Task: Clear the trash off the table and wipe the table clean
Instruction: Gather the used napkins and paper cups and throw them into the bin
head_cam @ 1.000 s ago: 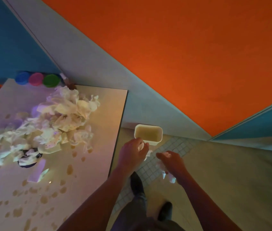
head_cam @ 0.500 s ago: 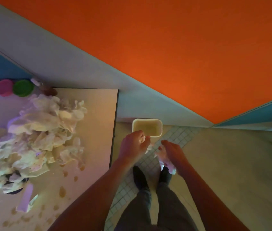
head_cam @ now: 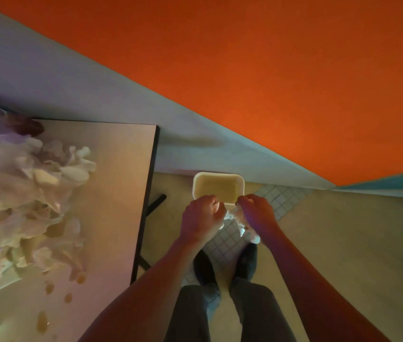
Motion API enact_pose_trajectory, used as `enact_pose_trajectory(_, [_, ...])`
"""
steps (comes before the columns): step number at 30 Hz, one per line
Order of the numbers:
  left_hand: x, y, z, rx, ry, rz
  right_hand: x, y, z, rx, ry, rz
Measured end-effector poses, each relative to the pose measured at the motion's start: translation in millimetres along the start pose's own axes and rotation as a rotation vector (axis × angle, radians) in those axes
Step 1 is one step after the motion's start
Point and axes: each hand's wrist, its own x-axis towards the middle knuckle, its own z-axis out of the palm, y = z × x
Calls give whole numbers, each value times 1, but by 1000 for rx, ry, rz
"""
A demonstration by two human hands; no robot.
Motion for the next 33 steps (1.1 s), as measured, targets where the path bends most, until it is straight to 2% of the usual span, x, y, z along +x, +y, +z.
enact_pose_trajectory(6, [33, -41, 73, -15, 102, 37, 73, 38, 34, -31, 54, -41])
enact_pose_trajectory(10, [67, -71, 120, -58, 167, 26, 127, 59, 61, 71, 140, -36])
enact_pose_trajectory(19, [166, -125, 232, -202, 309, 81, 259, 118, 124, 164, 310, -333])
enact_pose_trajectory(23, [194, -149, 273, -228, 360, 146, 306, 151, 151, 133, 360, -477])
enact_pose_trajectory(26, [208, -172, 295, -275, 273, 200, 337, 170, 167, -11, 361, -556])
enact_pose_trajectory(28, [214, -188, 307, -304, 182, 224, 353, 177, 173, -91, 253, -507])
enact_pose_trajectory(33, [225, -219, 333, -248, -148, 53, 391, 189, 186, -283, -14, -311])
